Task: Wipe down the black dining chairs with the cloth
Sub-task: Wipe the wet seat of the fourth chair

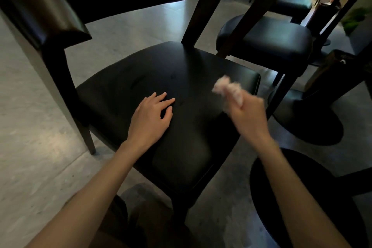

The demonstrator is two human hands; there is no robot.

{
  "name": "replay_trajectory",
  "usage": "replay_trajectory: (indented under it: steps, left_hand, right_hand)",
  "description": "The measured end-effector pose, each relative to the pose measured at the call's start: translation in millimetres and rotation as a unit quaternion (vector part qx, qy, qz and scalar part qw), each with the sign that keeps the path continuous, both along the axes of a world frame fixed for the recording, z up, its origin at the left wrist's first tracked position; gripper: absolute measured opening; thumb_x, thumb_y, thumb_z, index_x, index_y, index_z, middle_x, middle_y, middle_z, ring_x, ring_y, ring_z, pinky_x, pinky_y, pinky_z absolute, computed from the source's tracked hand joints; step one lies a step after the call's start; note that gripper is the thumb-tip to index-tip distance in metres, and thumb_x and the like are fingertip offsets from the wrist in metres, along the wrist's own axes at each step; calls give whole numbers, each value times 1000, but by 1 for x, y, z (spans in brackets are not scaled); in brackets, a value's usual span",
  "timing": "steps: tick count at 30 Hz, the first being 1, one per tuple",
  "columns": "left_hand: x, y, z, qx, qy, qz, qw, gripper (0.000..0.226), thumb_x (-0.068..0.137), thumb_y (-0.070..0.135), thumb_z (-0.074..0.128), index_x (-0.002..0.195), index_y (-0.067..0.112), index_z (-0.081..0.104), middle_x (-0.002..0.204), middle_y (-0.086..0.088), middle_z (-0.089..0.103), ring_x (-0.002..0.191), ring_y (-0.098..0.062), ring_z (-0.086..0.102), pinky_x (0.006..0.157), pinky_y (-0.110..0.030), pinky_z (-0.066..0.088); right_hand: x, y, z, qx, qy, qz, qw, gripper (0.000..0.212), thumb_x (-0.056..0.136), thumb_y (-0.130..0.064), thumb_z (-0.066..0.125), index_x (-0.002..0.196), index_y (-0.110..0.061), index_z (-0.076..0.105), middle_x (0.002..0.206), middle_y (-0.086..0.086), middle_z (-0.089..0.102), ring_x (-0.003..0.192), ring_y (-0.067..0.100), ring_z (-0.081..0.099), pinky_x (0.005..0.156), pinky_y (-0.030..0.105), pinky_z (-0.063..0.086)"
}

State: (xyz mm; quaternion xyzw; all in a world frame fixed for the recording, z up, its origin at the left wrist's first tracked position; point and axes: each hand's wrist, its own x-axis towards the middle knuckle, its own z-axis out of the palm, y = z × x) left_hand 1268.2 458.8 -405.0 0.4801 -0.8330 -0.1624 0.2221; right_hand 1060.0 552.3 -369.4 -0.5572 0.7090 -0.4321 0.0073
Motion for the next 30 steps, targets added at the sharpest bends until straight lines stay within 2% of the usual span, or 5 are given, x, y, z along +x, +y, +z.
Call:
replay_trajectory:
  steps: [3, 5, 7, 21, 30]
  left_hand:
    - [1, 4, -3, -2, -5, -4, 1000, 40, 101, 36, 39, 141, 32, 45, 153, 7, 34, 145, -12, 20, 118, -29, 8]
    - [2, 5, -3, -4, -6, -4, 1000, 41, 101, 37, 38, 141, 32, 44, 153, 8, 34, 145, -12, 19, 117, -28, 7]
    - [3, 5, -2, -5, -5, -2, 1000, 40, 101, 38, 39, 140, 33, 45, 153, 9, 35, 145, -11, 20, 117, -26, 6]
    - [4, 4, -1, -11, 3, 4, 1000, 39, 99, 39, 43, 137, 34, 49, 150, 10, 40, 143, -12, 26, 117, -33, 14]
    - [-2, -3, -8, -58, 90, 51, 993, 30, 94, 24, 52, 120, 27, 67, 131, 7, 60, 128, -12, 46, 109, -33, 32]
  right_hand:
    - [-51, -50, 10, 47, 3, -52, 998, 33, 101, -35, 49, 108, -8, 66, 89, 8, 61, 69, 11, 56, 61, 8, 38]
    - [-84, -86, -1, 134, 13, -49, 990, 40, 100, -45, 43, 125, -18, 60, 123, 14, 59, 110, 30, 57, 93, 32, 46]
    - [-103, -108, -20, 225, 71, -57, 970, 45, 101, -43, 40, 138, -21, 51, 146, 10, 44, 134, 40, 36, 109, 46, 29]
    - [-42, -44, -40, 137, 71, 38, 987, 36, 103, -32, 39, 132, -22, 58, 148, 7, 44, 141, 25, 32, 120, 37, 11]
    - [33, -4, -43, 126, 56, 56, 989, 48, 96, -45, 30, 130, -31, 60, 148, -3, 46, 143, 26, 31, 117, 47, 22]
